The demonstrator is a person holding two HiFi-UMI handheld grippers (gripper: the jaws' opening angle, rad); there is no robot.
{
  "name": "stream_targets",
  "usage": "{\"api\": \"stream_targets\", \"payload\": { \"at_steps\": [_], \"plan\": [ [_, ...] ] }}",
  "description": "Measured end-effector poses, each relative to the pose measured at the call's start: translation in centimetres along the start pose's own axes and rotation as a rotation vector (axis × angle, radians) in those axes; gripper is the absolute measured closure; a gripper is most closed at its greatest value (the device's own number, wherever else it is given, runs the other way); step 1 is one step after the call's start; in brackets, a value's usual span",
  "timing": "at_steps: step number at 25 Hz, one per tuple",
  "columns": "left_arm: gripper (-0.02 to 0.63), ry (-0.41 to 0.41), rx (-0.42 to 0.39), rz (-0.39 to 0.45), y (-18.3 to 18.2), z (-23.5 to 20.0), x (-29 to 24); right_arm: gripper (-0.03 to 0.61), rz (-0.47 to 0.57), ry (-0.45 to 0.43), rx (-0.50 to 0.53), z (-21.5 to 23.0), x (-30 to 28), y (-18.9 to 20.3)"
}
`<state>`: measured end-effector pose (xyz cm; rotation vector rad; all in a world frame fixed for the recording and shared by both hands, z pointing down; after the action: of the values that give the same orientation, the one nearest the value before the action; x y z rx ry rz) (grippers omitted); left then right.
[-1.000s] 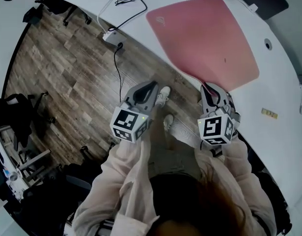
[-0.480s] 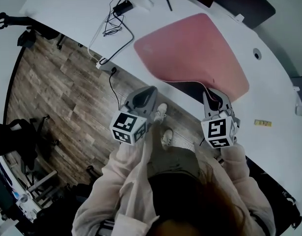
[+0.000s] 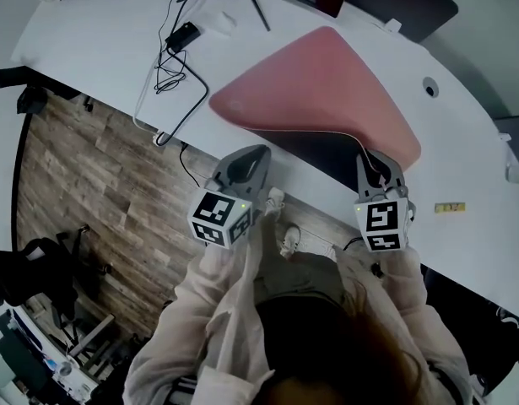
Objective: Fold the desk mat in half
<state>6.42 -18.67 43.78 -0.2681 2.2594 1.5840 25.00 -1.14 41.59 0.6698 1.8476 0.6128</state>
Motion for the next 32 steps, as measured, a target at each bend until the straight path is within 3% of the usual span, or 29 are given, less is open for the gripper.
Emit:
{"api": "stream_targets", "payload": {
  "at_steps": [19,26,32],
  "plan": [
    [0.572,0.114,-0.032,-0.049,-1.8,0.1,-5.1,0.545,-0.066,0.232,-0.203,7.2,-1.0,3.3],
    [0.572,0.147,-0.037,-0.075,-2.2,-0.1,-7.5,0.545,-0.178,0.339,-0.237,11.2,-3.5,7.2],
    [0.572,0.167,-0.043,-0.104,-2.3,-0.2,-9.2,0.541,-0.246,0.369,-0.307,13.5,-4.5,10.6]
  ]
}}
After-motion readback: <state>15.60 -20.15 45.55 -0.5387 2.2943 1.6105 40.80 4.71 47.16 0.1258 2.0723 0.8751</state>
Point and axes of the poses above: the fingertips, and each gripper's own axes: x backward along the fingers, z to its right, y out of its underside, the point moved 8 cm from there along x, backward along the fingers, and after that the axes turned 4 degrees about -z, right-handed, at the moved point
